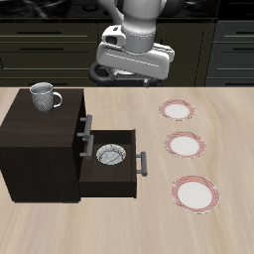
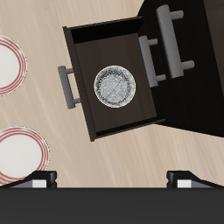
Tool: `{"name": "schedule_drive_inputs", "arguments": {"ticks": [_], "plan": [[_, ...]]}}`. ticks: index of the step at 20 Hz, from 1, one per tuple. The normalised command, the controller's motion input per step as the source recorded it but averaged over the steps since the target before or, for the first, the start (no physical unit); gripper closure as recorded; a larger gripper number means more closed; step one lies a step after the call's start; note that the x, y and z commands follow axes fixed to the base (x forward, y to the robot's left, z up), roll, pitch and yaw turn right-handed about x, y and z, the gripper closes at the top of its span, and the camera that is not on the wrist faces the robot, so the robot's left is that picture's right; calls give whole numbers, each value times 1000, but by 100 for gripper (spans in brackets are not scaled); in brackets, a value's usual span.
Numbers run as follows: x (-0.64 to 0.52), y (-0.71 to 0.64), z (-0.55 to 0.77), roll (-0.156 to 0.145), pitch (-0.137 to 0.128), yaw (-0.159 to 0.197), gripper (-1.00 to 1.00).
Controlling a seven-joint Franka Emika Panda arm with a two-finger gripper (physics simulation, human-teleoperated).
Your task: Place the bowl on the farthest plate relative to the robot
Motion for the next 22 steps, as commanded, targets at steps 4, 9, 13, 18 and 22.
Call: {"name": "schedule_drive_inputs", "arguments": {"ticks": [4,9,13,18,22], "plan": [[272,25,-79,3,1,-145,-100],[184,-53,-8,-3,-10,-137,-100],[127,2,-8,22,-27,-178,-100],[53,-132,21,-7,-21,-173,-100],[80,-221,34,-19,-40,-205,-100]]}}
